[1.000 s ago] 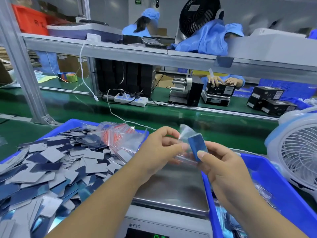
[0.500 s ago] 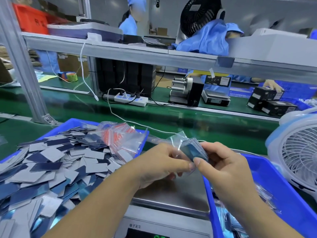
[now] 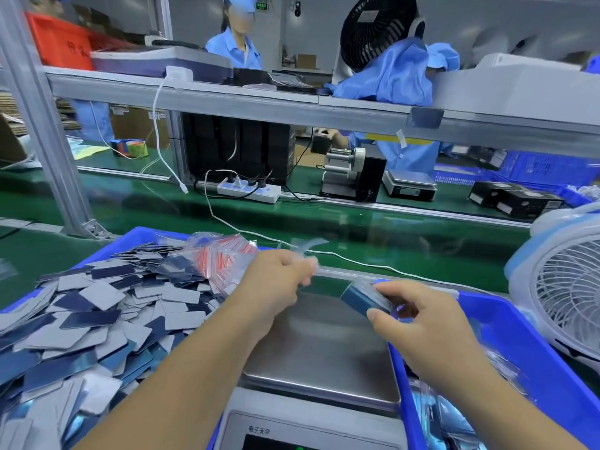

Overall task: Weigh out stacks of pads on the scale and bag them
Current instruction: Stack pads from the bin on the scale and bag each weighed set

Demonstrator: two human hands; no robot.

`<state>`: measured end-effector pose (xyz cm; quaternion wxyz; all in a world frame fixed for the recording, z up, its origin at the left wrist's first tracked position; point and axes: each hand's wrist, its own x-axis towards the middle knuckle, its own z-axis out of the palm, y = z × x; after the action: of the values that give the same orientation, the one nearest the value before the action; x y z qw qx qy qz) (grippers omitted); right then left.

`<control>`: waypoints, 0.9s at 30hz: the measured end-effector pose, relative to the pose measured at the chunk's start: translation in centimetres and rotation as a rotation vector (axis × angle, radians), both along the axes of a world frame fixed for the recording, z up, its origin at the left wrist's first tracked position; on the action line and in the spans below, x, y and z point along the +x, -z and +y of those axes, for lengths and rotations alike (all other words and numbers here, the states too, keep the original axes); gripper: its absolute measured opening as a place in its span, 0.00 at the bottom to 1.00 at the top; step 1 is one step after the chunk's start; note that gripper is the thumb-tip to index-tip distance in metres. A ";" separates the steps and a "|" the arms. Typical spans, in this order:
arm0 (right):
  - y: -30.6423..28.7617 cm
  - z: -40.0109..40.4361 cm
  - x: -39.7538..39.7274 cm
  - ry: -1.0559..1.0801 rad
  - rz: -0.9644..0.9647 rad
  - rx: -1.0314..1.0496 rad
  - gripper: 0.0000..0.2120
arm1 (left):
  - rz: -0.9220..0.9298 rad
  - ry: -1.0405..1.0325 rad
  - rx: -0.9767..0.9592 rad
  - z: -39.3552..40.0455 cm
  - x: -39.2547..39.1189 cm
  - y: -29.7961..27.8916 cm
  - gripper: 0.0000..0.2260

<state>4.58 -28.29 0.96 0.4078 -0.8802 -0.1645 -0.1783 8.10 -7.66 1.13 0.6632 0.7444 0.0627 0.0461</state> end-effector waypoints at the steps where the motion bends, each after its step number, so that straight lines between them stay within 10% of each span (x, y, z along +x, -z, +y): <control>1: 0.2 0.1 0.0 -0.010 0.013 -0.083 0.18 | 0.002 -0.019 -0.085 0.4 0.1 -0.1 0.14; 10: 1.6 0.1 0.6 -0.114 0.094 -0.390 0.10 | 0.098 0.325 -0.326 -0.4 -0.5 0.4 0.05; 19: 1.7 0.2 0.7 -0.103 0.064 -0.443 0.11 | 0.036 0.275 -0.242 -0.7 -0.6 0.1 0.19; 27: 1.2 0.5 0.1 -0.099 0.131 0.065 0.13 | 0.046 0.266 -0.392 -0.9 -0.6 0.0 0.15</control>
<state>4.65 -27.75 -0.21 0.4546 -0.8670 -0.1748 -0.1050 7.47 -8.52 1.12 0.7938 0.6038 -0.0133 -0.0718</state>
